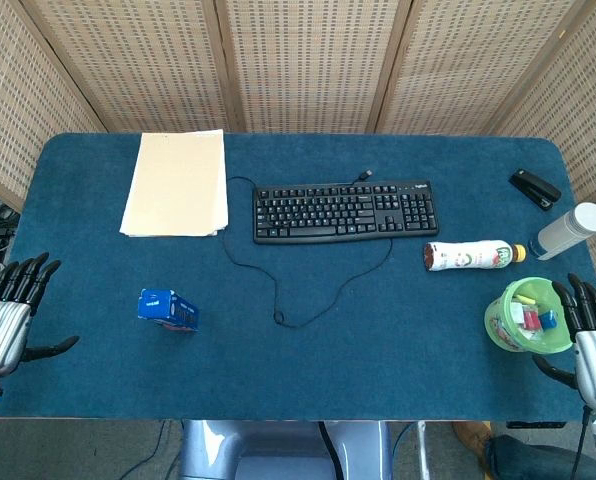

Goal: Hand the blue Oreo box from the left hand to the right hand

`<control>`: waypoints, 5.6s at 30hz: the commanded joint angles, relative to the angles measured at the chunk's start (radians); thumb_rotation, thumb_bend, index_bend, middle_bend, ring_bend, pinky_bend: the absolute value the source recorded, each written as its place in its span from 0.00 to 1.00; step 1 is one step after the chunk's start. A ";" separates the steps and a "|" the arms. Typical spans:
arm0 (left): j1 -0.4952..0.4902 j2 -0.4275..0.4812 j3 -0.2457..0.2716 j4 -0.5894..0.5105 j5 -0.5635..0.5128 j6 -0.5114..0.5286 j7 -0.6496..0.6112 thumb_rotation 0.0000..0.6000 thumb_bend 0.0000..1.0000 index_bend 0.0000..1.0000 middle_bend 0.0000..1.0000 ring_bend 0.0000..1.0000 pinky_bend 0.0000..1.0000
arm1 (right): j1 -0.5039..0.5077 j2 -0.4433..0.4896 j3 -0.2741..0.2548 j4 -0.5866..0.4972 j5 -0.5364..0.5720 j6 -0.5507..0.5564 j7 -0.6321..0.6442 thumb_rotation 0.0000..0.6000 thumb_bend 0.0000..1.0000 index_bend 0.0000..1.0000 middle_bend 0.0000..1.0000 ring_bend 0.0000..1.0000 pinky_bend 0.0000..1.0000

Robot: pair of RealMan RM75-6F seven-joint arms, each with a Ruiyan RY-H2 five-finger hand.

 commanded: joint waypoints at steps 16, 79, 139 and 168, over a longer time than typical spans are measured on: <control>-0.170 0.117 -0.063 -0.241 0.051 -0.275 0.210 1.00 0.00 0.00 0.00 0.00 0.00 | 0.002 0.004 0.003 -0.010 0.005 -0.011 -0.007 1.00 0.00 0.05 0.00 0.00 0.00; -0.374 -0.188 -0.291 0.068 -0.124 -0.487 -0.589 1.00 0.36 0.73 0.62 0.63 0.69 | 0.072 0.025 0.030 -0.041 0.076 -0.161 0.024 1.00 0.00 0.05 0.00 0.00 0.00; -0.604 -0.875 -0.574 0.375 -0.513 -0.637 -0.785 1.00 0.39 0.77 0.65 0.64 0.69 | 0.629 -0.147 0.160 -0.285 0.401 -0.495 -0.448 1.00 0.00 0.00 0.00 0.00 0.00; -0.562 -0.839 -0.566 0.284 -0.496 -0.696 -0.755 1.00 0.10 0.13 0.08 0.10 0.25 | 0.697 -0.329 0.168 -0.121 0.384 -0.413 -0.508 1.00 0.59 0.72 0.65 0.68 0.71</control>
